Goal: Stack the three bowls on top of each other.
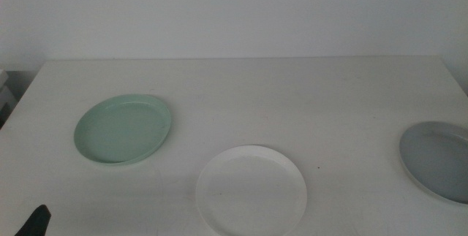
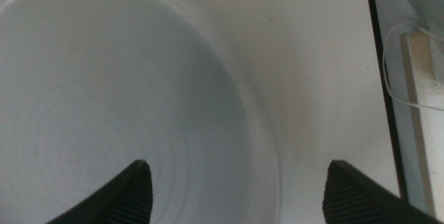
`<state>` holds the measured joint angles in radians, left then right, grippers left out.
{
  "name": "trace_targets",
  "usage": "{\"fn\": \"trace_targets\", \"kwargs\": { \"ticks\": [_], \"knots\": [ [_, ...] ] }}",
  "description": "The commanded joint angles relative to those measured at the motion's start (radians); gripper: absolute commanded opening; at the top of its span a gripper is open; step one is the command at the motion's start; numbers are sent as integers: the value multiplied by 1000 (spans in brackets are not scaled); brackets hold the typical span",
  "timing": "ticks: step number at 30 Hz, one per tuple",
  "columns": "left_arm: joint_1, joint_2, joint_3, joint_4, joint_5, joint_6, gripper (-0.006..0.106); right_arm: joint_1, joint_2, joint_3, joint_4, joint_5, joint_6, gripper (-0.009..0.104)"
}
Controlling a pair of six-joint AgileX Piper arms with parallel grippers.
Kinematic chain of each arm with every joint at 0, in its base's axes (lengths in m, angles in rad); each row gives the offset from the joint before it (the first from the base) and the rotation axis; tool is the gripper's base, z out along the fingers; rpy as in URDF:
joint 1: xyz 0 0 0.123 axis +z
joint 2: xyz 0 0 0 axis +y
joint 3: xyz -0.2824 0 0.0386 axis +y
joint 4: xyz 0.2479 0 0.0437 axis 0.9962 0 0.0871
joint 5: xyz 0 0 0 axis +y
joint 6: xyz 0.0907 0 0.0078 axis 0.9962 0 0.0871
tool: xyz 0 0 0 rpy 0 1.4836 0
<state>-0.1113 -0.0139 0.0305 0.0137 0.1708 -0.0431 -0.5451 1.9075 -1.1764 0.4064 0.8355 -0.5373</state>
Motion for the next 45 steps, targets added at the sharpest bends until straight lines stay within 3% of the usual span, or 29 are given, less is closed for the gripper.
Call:
{"fn": "trace_targets", "kwargs": {
  "ticks": [1,5,12,21,26,35,45],
  "knots": [
    [0,-13,-5,-7,-81,-9,105,-8,-23,-29,32,-28,-16,60],
    [0,-13,-5,-7,-81,-9,105,-6,11,-29,50,-45,-26,50],
    [0,-13,-5,-7,-81,-9,105,-6,9,-41,71,-33,-14,-1],
    [0,-13,-5,-7,-81,-9,105,75,-217,-59,109,69,75,-1],
    [0,-13,-5,-7,-81,-9,105,251,-333,-59,114,100,158,-1],
    [0,-13,-5,-7,-81,-9,105,693,-356,-59,115,37,335,-1],
    [0,-13,-5,-7,-81,-9,105,936,-209,-59,71,-66,441,-1]
  ]
}}
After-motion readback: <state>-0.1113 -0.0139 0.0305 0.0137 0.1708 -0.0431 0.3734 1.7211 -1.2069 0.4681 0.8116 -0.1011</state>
